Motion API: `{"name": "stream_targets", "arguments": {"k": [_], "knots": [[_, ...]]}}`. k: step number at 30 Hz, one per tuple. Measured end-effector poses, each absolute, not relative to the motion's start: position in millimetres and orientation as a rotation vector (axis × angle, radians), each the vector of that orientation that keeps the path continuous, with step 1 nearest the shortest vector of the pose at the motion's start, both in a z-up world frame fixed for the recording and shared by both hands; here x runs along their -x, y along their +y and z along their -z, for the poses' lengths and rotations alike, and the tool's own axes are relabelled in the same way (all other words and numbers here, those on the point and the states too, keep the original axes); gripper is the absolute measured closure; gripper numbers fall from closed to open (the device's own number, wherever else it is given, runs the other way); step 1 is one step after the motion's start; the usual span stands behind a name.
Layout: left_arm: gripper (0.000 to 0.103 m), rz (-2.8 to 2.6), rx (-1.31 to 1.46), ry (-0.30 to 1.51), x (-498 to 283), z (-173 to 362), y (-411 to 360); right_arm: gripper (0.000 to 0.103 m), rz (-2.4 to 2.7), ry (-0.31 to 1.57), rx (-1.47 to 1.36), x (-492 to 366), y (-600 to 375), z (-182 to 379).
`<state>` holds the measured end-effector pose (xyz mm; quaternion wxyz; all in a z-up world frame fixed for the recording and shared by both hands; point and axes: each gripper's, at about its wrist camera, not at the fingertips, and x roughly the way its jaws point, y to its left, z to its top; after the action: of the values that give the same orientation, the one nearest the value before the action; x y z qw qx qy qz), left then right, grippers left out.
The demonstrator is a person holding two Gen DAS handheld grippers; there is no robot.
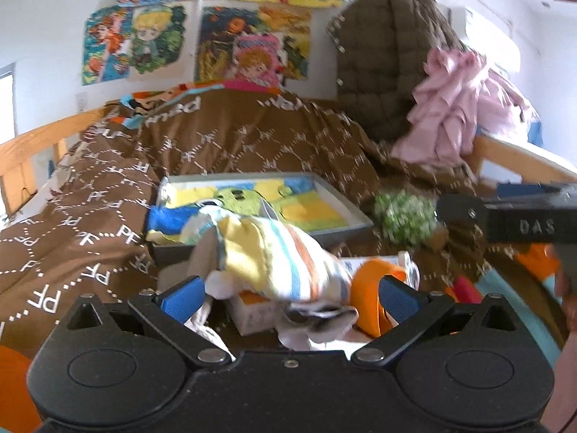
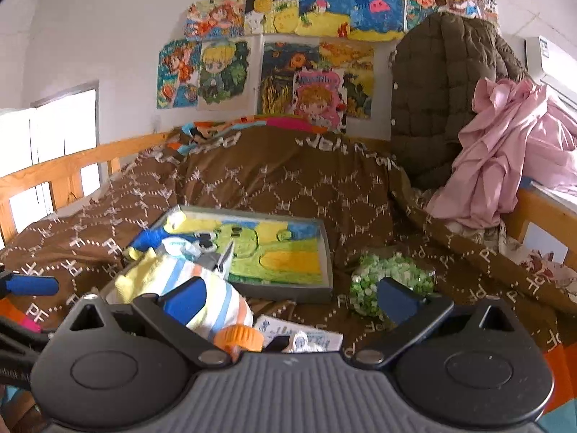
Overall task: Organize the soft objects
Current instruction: 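Move both tools back from the tray to the pile of soft items, then grasp the white cloth with the left tool while the right tool grasps the orange band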
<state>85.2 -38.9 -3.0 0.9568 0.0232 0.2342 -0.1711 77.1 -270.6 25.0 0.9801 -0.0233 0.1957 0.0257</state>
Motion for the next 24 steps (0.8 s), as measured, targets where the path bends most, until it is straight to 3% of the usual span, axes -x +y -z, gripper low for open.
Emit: {"name": "stream_targets", "arguments": {"k": [12, 19, 24], "knots": [[0.001, 0.437, -0.141, 0.614, -101, 33, -64, 0.0, -0.088, 0.622, 0.011, -110, -273, 6], [0.001, 0.447, -0.133, 0.667, -116, 47, -70, 0.001, -0.138, 0.652, 0.043, -125, -264, 14], [0.005, 0.435, -0.068, 0.713, -128, 54, -65, 0.007, -0.185, 0.663, 0.089, -141, -255, 18]]}}
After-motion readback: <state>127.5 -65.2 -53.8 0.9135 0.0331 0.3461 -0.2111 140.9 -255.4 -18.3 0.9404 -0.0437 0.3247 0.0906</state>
